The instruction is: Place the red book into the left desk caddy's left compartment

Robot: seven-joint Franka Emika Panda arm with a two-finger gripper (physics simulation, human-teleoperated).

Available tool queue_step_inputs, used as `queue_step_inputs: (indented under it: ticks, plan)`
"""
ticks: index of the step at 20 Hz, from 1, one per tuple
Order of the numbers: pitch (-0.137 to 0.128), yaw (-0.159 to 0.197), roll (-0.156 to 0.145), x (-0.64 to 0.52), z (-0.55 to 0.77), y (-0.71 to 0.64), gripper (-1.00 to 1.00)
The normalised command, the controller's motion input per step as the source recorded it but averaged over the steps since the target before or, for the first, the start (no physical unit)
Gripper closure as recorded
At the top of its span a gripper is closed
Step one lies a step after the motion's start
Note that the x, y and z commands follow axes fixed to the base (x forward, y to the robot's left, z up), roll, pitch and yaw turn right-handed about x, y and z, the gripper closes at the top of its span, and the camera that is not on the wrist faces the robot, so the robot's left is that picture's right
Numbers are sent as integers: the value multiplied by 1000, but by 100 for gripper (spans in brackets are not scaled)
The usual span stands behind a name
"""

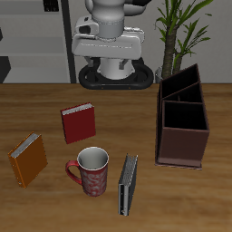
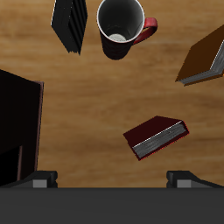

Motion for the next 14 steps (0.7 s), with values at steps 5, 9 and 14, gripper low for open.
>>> queue_step_inputs:
  ticks: [5,9,14]
  plan:
    - [7,-29,-18,-18,-55,-118,-100]
    - [-12,-103,-52,-83,32,-302,-100]
    - [-19,-127,-103,-41,-61,-390,-100]
